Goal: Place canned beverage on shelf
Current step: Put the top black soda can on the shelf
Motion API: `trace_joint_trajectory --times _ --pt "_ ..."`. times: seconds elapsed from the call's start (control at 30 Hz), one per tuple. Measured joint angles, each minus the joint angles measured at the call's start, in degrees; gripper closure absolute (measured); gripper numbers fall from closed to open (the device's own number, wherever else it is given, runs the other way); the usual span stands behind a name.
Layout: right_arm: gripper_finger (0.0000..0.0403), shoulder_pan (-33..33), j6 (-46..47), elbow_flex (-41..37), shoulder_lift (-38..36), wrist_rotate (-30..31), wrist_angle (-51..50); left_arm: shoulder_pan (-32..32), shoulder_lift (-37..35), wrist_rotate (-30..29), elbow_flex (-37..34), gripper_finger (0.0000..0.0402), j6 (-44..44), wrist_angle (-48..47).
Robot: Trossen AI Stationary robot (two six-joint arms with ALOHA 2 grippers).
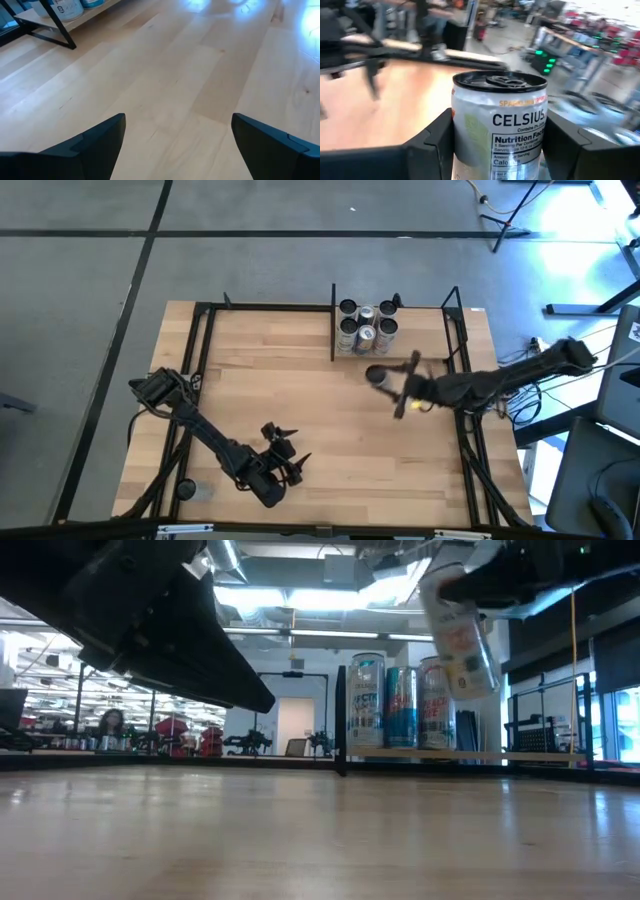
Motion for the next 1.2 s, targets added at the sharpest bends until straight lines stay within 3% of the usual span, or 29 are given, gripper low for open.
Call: trace_joint_trajectory --times 0.17,0.43,0.83,1.2 --pt "0.02 -8.81 -0.52 -4.92 -11.35 -2.37 -3.16 0.1 0.0 -0.04 0.0 0.0052 0.16 -0.16" --pt "0.02 -24.08 -0.15 -8.87 -21.1 -13.34 -5.29 0.1 0.0 -0.06 0.0 0.0052 0.96 -0.28" --pt "0.02 -37.76 -0.03 -9.02 -26.17 -21.31 -10.1 0.05 0.0 0.17 0.0 0.0052 1.07 -0.25" --pt "0.02 -52.07 1.28 -9.0 -25.48 -30.42 -9.48 0.05 0.0 0.15 0.0 0.0052 1.44 -0.24"
